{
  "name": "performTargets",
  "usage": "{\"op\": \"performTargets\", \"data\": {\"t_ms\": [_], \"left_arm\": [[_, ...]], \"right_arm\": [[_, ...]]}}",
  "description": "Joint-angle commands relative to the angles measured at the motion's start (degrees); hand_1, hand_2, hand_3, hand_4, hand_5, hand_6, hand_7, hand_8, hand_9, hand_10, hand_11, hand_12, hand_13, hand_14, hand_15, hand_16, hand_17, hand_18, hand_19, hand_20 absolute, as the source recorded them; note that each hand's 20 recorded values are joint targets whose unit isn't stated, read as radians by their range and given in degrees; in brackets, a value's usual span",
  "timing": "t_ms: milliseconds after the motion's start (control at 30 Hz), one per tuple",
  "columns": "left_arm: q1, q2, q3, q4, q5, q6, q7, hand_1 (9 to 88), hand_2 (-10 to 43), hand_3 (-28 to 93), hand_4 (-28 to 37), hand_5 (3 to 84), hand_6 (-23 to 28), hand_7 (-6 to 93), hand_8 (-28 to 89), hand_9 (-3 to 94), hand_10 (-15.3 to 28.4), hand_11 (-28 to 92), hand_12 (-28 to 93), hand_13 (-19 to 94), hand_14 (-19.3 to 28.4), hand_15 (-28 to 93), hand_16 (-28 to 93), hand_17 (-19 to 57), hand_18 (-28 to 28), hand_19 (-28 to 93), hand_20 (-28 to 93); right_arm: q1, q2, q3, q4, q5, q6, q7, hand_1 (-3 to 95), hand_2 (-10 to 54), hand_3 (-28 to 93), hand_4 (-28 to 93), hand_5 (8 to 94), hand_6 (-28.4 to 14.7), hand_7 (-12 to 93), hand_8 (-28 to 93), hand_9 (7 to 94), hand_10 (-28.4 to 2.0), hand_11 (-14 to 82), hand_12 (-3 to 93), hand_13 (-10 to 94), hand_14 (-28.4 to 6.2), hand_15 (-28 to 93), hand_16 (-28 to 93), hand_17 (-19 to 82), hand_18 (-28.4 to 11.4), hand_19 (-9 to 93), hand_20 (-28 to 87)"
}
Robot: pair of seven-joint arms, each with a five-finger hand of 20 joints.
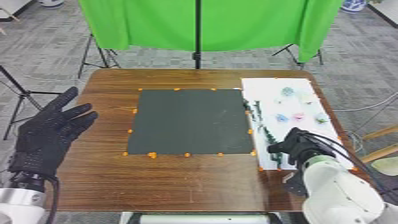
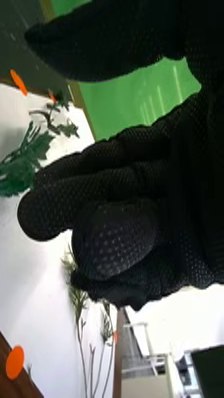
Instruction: Arrange flowers
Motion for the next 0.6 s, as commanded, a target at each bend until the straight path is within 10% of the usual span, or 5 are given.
{"op": "performTargets", "data": {"t_ms": [33, 600], "left_arm": [[-0.03, -0.51, 0.28, 0.0, -0.17, 0.18, -1.32, 23.8, 5.6, 78, -20.6, 29.9, 6.4, 17.4, -11, 30.8, 20.2, 28, 12, 23, 27.6, 50, -8, -11.7, 25.5, 51, 7], [-1.11, -0.14, 0.59, 0.19, -0.44, 0.02, -2.34, 23.8, 5.9, 78, -20.6, 30.0, 6.6, 17.3, -11, 31.0, 20.3, 28, 12, 23, 27.8, 50, -8, -11.7, 25.6, 52, 7]], "right_arm": [[1.52, 1.29, -2.75, 0.92, -3.91, -1.0, 2.13, 30.7, -6.1, 68, -21, 65.6, -9.9, 22, -10, 73.0, -19.7, 44.4, 21.9, 75, -11.2, 75, 19, 43, -24.9, 93, 30], [9.85, 1.29, -15.43, 4.75, -8.64, -2.22, 4.92, 31.6, -6.1, 68, -21, 65.6, -9.9, 24, -10, 72.4, -19.8, 45.7, 21.8, 74, -11.4, 76, 19, 43, -25.0, 93, 30]]}}
